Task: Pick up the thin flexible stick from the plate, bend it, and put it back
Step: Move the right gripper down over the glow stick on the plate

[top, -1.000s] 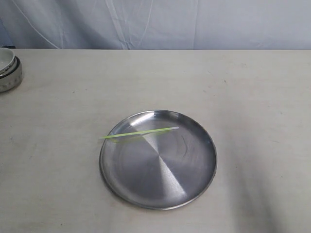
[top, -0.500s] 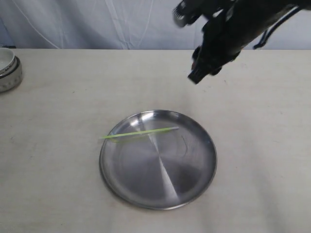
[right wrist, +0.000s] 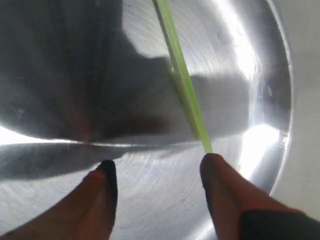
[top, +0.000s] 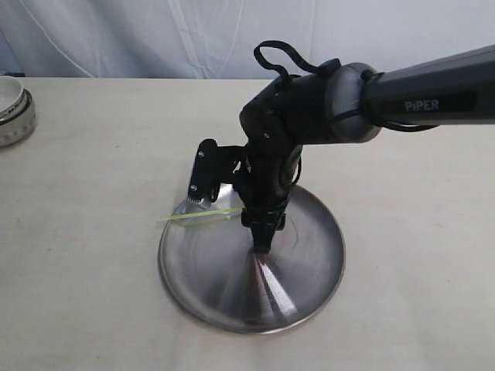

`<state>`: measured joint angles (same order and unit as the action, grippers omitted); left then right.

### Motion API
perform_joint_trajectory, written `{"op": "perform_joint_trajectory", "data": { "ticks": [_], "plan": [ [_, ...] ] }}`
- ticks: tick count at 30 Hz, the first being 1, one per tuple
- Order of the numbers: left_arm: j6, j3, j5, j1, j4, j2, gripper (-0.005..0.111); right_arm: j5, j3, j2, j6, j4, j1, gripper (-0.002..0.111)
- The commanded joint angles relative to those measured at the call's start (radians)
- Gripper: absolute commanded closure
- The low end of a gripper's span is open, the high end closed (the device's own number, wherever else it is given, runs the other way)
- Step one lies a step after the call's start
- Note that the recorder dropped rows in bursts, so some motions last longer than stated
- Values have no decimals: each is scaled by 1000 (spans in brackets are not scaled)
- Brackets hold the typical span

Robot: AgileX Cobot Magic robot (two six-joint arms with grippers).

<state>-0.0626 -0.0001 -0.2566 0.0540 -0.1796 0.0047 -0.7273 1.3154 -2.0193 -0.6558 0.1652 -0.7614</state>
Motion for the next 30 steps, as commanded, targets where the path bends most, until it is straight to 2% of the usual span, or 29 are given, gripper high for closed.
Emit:
{"op": "perform_joint_trajectory", "data": {
  "ticks": [1,14,21,30],
  "plan": [
    [0,0,7,-7,4,-5,107,49,6,-1,6,17,3,56],
    [0,0,7,-7,4,-5,107,105,6,-38,6,36,5,60],
    [0,0,7,-7,4,-5,107,91,9,-49,72,54,5,60],
    [0,0,5,-7,4,-5,107,-40,155,-49,111,13,5,60]
  ]
}}
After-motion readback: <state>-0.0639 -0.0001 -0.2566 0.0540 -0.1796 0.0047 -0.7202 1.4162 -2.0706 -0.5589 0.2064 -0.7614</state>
